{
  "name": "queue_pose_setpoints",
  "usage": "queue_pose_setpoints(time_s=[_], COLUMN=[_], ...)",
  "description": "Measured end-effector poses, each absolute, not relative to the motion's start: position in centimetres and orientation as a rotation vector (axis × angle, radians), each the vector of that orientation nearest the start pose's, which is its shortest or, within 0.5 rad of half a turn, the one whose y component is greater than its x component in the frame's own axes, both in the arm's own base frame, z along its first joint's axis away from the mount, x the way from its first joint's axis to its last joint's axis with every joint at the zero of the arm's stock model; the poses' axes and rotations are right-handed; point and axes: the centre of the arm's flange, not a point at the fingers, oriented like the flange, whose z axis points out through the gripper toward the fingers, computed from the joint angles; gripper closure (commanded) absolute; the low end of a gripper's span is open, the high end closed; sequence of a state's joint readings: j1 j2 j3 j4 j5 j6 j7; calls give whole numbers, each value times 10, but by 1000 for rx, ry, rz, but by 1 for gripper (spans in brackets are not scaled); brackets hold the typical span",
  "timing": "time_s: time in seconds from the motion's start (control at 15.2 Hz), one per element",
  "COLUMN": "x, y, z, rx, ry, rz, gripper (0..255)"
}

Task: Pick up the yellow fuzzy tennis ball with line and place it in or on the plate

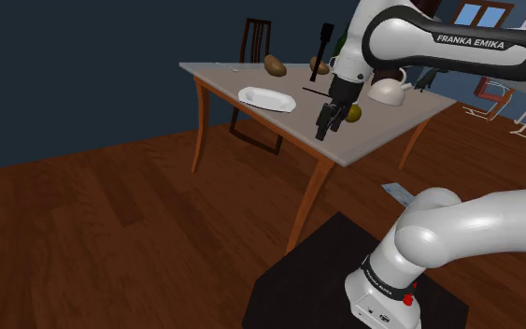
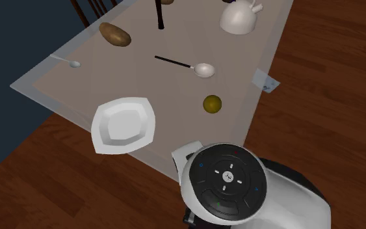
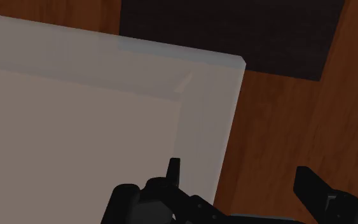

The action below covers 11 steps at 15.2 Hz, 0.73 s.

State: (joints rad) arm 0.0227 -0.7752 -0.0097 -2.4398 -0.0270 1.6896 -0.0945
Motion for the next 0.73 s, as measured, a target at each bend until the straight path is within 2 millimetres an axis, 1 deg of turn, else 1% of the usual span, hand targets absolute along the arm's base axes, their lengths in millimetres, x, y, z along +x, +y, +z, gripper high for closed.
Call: queue_pose_setpoints(time_s=[0.07, 0.2, 0.33, 0.73], x=[318, 322, 333, 346], y=[1, -14, -41, -117], z=[558, 560, 565, 577], rx=[-3157, -3151, -3142, -3110], ry=[-179, -165, -146, -85], rz=[-38, -42, -47, -63], gripper=[0, 0, 0, 0])
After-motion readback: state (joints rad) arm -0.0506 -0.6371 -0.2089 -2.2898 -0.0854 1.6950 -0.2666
